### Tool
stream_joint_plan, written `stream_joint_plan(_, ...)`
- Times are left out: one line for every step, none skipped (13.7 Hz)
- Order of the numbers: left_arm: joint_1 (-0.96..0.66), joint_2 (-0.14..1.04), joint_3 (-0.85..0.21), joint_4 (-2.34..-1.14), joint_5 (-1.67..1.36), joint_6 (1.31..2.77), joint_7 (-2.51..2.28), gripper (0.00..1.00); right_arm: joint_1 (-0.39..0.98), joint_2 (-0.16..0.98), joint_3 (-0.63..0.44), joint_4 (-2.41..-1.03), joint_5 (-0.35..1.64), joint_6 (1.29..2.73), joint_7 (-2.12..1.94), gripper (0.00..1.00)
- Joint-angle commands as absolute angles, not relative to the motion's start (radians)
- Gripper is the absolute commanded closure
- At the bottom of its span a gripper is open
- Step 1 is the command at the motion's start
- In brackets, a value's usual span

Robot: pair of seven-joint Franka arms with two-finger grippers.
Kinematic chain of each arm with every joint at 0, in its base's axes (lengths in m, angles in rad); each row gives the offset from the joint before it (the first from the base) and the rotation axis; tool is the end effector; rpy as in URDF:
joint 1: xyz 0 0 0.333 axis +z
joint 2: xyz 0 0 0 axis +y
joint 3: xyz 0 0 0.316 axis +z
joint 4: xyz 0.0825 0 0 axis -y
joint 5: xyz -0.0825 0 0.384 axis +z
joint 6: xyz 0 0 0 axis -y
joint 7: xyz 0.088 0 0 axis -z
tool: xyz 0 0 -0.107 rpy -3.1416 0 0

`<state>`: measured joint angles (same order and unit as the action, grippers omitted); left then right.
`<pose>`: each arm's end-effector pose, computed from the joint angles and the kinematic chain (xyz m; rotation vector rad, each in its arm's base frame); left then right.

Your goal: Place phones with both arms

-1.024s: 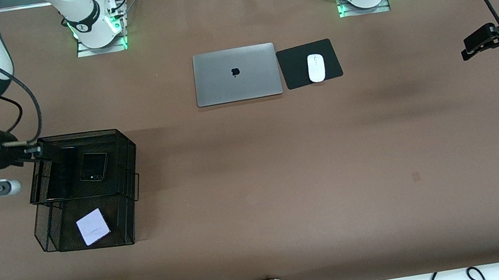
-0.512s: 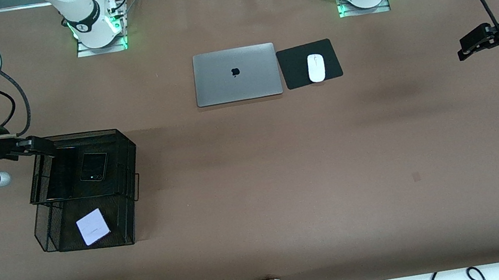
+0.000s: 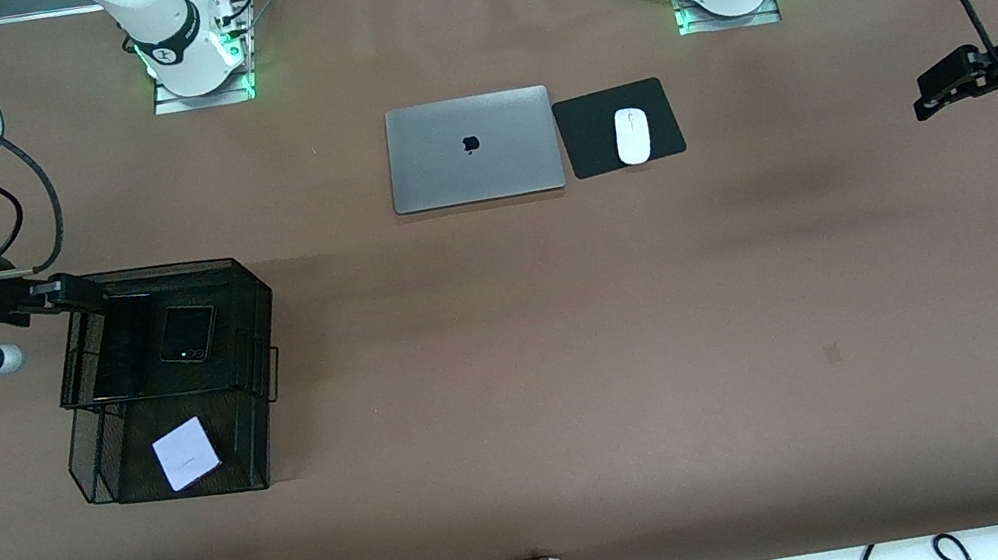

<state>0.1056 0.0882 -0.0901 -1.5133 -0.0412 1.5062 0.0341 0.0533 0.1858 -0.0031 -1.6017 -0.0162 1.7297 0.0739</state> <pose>0.5737 0.0065 0.5966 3.0866 -0.0298 -0.1447 0.6132 0.0295 0.5144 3.1201 -0.0322 -0.0884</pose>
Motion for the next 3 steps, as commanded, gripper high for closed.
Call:
stream_joint_plan(0.092,0.077,-0.075,-1.509,-0.041,1.496,0.058,0.00,0.029,0.161,0.023,-1.612,-0.023,1.730,0.084,0.00)
stream_joint_plan(0.097,0.077,-0.077,-1.509,-0.041,1.497,0.058,0.00,0.029,0.161,0.021,-1.611,-0.023,1.729,0.081,0.00)
stream_joint_plan(0.097,0.077,-0.077,-1.509,-0.041,1.499,0.058,0.00,0.029,0.164,0.018,-1.611,-0.023,1.730,0.080,0.00)
